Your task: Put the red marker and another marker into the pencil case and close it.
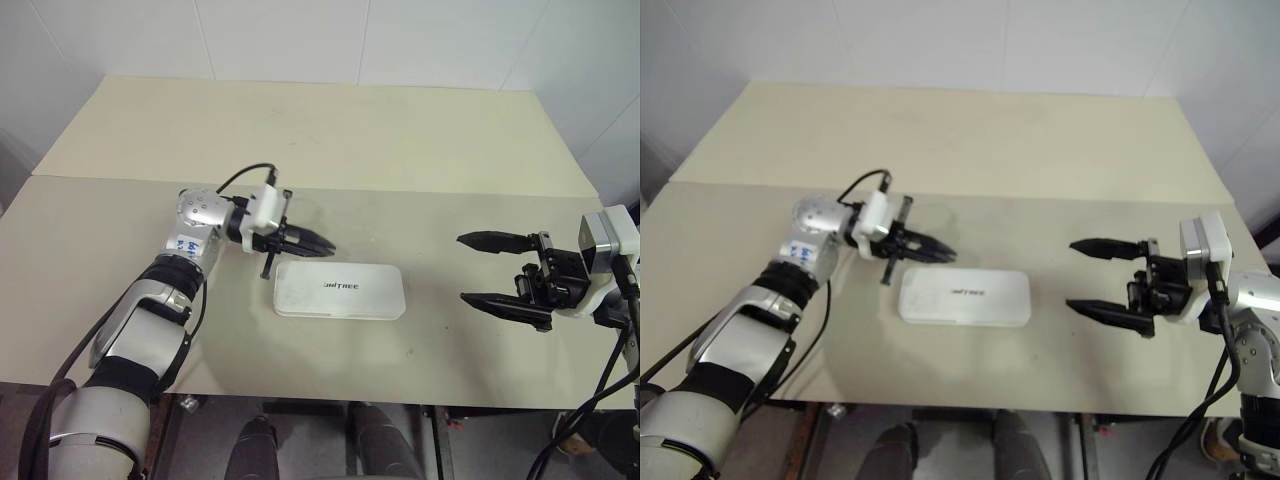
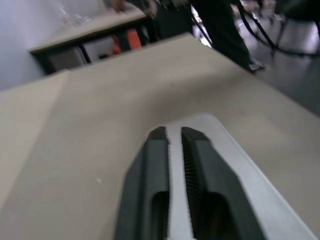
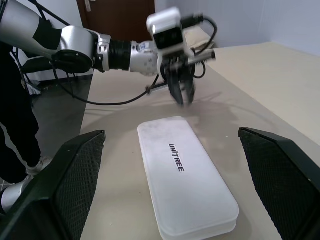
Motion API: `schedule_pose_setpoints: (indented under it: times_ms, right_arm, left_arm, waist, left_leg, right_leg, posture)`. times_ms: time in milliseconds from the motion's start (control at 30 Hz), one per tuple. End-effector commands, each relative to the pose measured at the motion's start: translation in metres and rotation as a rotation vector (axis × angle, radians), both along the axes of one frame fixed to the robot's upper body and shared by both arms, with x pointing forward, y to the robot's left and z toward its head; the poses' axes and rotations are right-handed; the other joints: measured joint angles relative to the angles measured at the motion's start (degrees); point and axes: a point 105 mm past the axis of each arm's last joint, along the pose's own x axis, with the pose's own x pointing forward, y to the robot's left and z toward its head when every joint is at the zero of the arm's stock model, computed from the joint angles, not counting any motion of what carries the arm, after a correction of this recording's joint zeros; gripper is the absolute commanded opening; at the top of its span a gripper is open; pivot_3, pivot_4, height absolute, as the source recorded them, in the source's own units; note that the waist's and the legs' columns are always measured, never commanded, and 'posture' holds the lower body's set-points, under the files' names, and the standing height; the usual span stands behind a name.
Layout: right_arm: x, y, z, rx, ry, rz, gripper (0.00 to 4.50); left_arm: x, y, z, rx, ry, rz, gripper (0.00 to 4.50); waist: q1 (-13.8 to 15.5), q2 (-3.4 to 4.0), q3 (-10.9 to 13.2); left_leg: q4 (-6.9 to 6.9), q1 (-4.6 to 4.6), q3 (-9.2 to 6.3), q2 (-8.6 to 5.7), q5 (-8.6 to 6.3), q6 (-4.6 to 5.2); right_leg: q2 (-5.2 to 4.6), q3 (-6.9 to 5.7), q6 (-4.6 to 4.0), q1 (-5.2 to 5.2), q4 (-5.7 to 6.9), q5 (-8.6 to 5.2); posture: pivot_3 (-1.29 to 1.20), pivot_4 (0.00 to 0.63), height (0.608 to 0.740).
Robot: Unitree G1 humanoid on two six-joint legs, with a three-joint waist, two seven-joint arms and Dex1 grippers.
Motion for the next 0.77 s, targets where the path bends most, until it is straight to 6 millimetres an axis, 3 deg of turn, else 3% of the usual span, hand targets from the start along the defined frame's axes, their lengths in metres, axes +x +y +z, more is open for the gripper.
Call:
schedule_pose_setpoints:
  times_ms: [33, 300, 467, 600, 767]
  right_arm:
    - [-0.004, 0.002, 0.005, 0.011, -0.020, 0.018, 4.50]
    - [0.006, -0.004, 0.011, -0.005, -0.025, 0.013, 4.50]
    - [0.016, -0.008, 0.018, -0.014, -0.053, -0.010, 4.50]
    - [0.013, -0.007, 0.015, -0.014, -0.041, -0.012, 4.50]
    - [0.011, -0.003, 0.017, 0.003, -0.035, -0.010, 4.50]
  left_arm:
    - [-0.015, 0.025, -0.003, 0.026, 0.027, -0.051, 1.87]
    - [-0.028, 0.046, 0.001, 0.008, 0.047, -0.010, 4.47]
    - [-0.028, 0.055, 0.005, 0.018, 0.058, 0.035, 4.47]
    - [-0.016, 0.062, 0.017, -0.044, -0.030, 0.126, 4.47]
    - [-0.006, 0.071, 0.010, 0.016, -0.027, 0.219, 4.47]
  waist:
    - [0.0, 0.00, 0.0]
    - [0.7, 0.00, 0.0]
    - [0.4, 0.01, 0.0]
    - [0.3, 0.01, 0.0]
    - [0.4, 0.01, 0.0]
  left_leg:
    - [-0.02, 0.03, -0.01, 0.00, 0.00, 0.00]
    - [0.12, -0.07, -0.01, 0.00, 0.00, 0.00]
    - [0.11, -0.05, 0.00, 0.00, 0.00, 0.00]
    - [0.08, -0.05, 0.00, 0.00, 0.00, 0.00]
    - [0.04, -0.06, 0.00, 0.00, -0.01, 0.01]
  right_leg:
    - [0.00, -0.01, 0.04, 0.00, 0.04, 0.00]
    - [0.00, -0.02, -0.25, 0.01, -0.01, -0.16]
    - [0.00, -0.02, -0.32, 0.02, -0.04, -0.19]
    - [0.00, -0.02, -0.28, -0.01, -0.02, -0.18]
    - [0.00, -0.04, -0.20, -0.02, -0.05, -0.13]
  posture:
    - [0.00, 0.150, 0.740]
    - [0.00, 0.150, 0.740]
    - [0.00, 0.150, 0.740]
    - [0.00, 0.150, 0.740]
    - [0.00, 0.150, 0.740]
